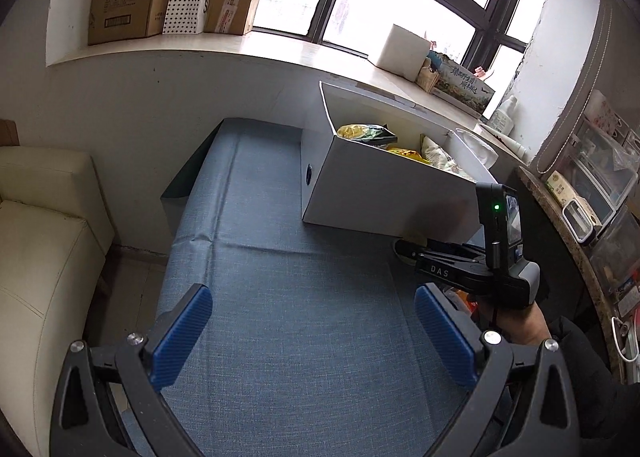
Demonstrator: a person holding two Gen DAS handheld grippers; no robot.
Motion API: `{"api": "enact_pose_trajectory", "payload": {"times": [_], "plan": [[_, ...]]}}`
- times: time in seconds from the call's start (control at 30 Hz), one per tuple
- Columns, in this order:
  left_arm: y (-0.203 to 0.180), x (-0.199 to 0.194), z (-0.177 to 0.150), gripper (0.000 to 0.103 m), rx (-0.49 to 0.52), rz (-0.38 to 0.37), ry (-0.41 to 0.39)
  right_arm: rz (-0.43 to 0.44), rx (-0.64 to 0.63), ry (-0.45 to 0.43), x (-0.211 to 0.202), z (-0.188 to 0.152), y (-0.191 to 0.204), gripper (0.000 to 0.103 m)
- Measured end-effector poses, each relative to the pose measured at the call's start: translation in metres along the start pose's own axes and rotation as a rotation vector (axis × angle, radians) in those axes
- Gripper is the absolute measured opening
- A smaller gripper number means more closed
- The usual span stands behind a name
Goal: Organize snacks
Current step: 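Grasp the jelly cup with the right tool, then hold the jelly cup in the right tool while the left tool grasps the orange cake loaf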
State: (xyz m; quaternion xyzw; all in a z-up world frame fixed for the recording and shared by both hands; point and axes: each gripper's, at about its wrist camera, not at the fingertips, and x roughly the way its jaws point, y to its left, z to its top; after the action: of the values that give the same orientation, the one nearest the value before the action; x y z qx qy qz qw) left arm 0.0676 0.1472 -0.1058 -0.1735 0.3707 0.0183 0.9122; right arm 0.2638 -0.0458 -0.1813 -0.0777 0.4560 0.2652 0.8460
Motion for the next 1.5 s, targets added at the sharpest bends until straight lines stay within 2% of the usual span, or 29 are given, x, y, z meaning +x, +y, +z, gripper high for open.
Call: {"api": "enact_pose_trajectory", "payload": {"times": [0.03,0.2,0.4,0.6,0.8,0.97,1.13,1.27,1.3,1.37,1.5], "plan": [[-0.001,0.001,0.000,0.103,0.003,0.000,0.001,0.015,0.004,-0.009,-0.001,0.000,-0.001,0.038],[-0.009,0.004,-0.001,0.103,0.030,0.003,0.005,0.065,0.038,-0.014,-0.012,-0.009,-0.014,0.038],[-0.032,0.016,0.002,0.103,0.098,-0.014,0.038,0.130,0.079,-0.084,-0.058,-0.025,-0.034,0.038],[-0.098,0.046,-0.008,0.103,0.335,-0.080,0.125,0.137,0.142,-0.128,-0.115,-0.055,-0.076,0.038],[-0.185,0.093,-0.027,0.103,0.587,-0.218,0.230,0.120,0.268,-0.169,-0.170,-0.088,-0.134,0.038],[-0.237,0.140,-0.038,0.103,0.728,-0.285,0.310,0.093,0.343,-0.205,-0.201,-0.118,-0.167,0.038],[-0.260,0.184,-0.035,0.103,0.788,-0.332,0.407,0.090,0.372,-0.215,-0.212,-0.134,-0.181,0.038],[-0.270,0.204,-0.036,0.103,0.877,-0.296,0.433,0.100,0.385,-0.218,-0.213,-0.138,-0.185,0.038],[-0.270,0.208,-0.037,0.103,0.883,-0.310,0.451,0.101,0.386,-0.219,-0.213,-0.139,-0.185,0.038],[-0.273,0.207,-0.038,0.103,0.909,-0.329,0.437,0.106,0.389,-0.218,-0.212,-0.139,-0.186,0.038],[-0.279,0.204,-0.043,0.103,0.931,-0.336,0.453,0.118,0.380,-0.213,-0.209,-0.138,-0.182,0.038]]}}
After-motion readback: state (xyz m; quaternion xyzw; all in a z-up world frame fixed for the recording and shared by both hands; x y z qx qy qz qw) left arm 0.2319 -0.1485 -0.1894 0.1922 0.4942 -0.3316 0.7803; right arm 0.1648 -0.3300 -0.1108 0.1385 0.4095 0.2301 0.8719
